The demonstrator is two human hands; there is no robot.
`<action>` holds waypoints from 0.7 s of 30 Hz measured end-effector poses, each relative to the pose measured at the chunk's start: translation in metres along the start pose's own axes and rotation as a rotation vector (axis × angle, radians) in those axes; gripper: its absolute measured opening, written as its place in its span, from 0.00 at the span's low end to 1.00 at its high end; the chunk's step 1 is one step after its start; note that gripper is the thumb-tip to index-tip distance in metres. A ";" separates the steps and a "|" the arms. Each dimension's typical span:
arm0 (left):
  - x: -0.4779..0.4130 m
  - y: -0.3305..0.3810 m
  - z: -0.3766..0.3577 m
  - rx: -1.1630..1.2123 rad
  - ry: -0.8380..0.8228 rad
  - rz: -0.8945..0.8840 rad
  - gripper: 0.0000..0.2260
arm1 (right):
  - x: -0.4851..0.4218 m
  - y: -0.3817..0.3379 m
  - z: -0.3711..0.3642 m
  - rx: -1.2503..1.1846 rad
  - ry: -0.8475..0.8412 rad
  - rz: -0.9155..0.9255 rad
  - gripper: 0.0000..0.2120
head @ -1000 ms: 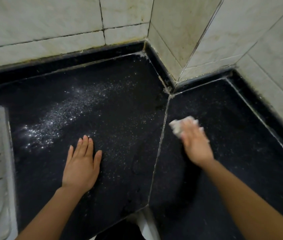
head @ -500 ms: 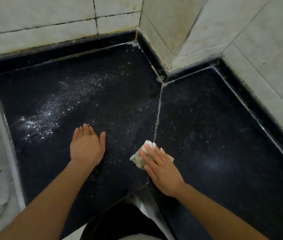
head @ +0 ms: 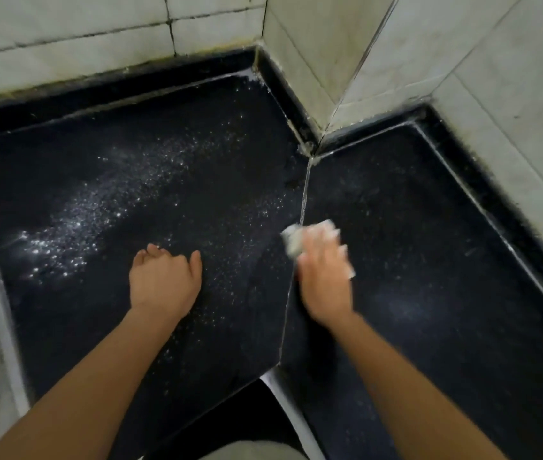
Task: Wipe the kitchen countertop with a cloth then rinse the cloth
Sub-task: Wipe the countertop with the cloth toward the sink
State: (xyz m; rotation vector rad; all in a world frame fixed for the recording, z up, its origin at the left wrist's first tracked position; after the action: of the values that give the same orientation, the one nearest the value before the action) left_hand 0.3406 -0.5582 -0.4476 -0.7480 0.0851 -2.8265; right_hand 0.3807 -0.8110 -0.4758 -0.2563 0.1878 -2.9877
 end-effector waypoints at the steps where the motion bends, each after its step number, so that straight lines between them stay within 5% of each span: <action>1: -0.001 0.000 0.002 0.003 -0.008 0.002 0.29 | 0.021 -0.036 -0.014 0.035 -0.096 0.229 0.22; 3: -0.002 -0.001 0.005 0.031 -0.030 0.015 0.29 | 0.046 -0.074 -0.022 0.040 -0.231 0.581 0.22; 6: -0.004 -0.003 0.010 0.084 -0.019 0.029 0.28 | 0.007 -0.060 -0.007 0.062 -0.231 0.720 0.22; 13: 0.000 -0.009 -0.001 0.123 -0.043 0.095 0.27 | -0.132 0.025 0.020 -0.124 -0.097 -0.105 0.24; 15: 0.001 -0.012 -0.008 0.159 -0.057 0.098 0.27 | -0.123 -0.004 0.016 -0.164 -0.029 -0.145 0.25; 21: 0.000 -0.014 -0.002 0.166 -0.033 0.089 0.27 | -0.025 -0.112 -0.016 -0.024 -0.234 0.582 0.25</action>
State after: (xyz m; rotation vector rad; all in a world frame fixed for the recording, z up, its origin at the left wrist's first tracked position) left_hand 0.3368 -0.5447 -0.4482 -0.7343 -0.1170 -2.6952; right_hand 0.3881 -0.6958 -0.4800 -0.4602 0.2260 -2.3598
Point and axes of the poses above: each hand's wrist, its own x-axis away from the middle knuckle, its own z-axis out of the back of the hand, y = z × x, the point moved 9 cm from there along -x, towards the middle knuckle, and after that the axes turned 6 degrees about -y, right-handed, at the moved point
